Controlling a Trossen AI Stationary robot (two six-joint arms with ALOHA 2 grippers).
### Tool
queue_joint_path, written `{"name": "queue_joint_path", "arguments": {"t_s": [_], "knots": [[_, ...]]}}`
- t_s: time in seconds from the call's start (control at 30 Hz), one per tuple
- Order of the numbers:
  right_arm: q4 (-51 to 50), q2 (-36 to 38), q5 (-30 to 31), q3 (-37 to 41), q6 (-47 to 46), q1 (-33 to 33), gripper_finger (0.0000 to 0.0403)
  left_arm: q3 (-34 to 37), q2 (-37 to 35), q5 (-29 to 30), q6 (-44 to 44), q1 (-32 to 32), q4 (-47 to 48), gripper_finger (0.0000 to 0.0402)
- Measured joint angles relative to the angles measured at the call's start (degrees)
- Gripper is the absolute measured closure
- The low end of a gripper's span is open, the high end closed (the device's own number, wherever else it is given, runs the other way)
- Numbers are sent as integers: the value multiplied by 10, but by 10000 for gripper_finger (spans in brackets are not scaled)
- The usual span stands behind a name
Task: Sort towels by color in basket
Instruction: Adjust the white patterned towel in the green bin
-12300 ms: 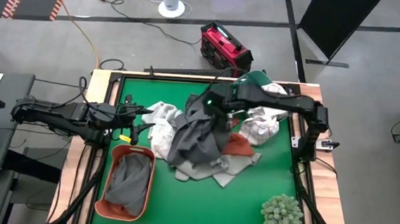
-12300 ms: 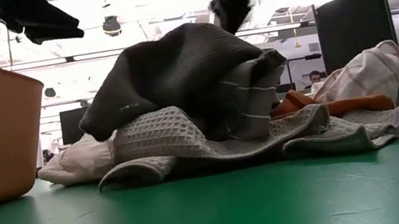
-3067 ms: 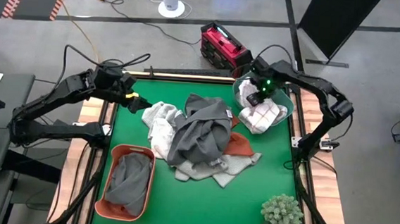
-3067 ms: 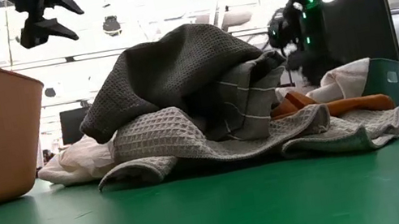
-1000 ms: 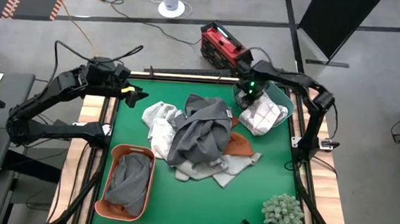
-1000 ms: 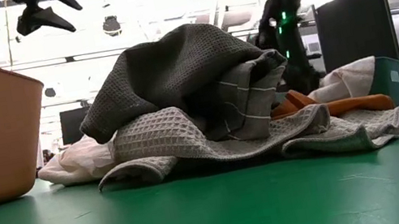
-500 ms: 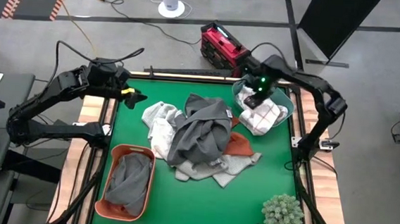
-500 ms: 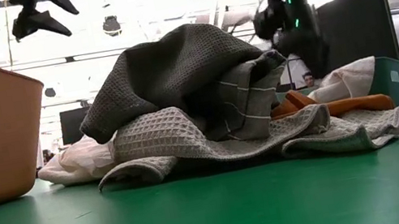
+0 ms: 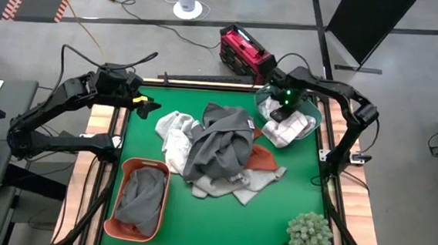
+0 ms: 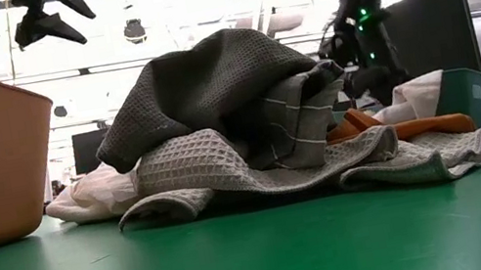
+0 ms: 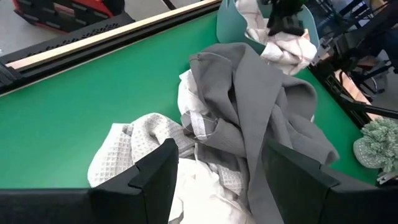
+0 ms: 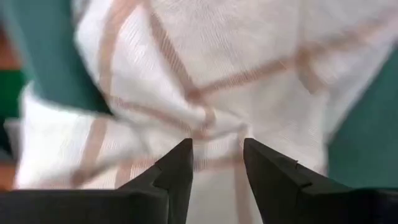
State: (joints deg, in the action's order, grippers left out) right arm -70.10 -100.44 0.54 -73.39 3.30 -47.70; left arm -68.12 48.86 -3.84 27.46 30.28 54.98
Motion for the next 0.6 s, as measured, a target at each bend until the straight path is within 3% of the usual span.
{"name": "queue_joint_path", "arguments": {"t_s": [0.17,0.3,0.5,0.6], "knots": [[-104,2,15,-88,104,12,203,0,0,-26,-2,0,1,180],[-93,34,23,-104,137,31,186,0,0,-43,10,0,13,180],[-73,57,113,-85,81,56,180,0,0,-47,35,0,12,180],[-75,58,95,-87,43,56,183,0,0,-46,28,0,12,180]]}}
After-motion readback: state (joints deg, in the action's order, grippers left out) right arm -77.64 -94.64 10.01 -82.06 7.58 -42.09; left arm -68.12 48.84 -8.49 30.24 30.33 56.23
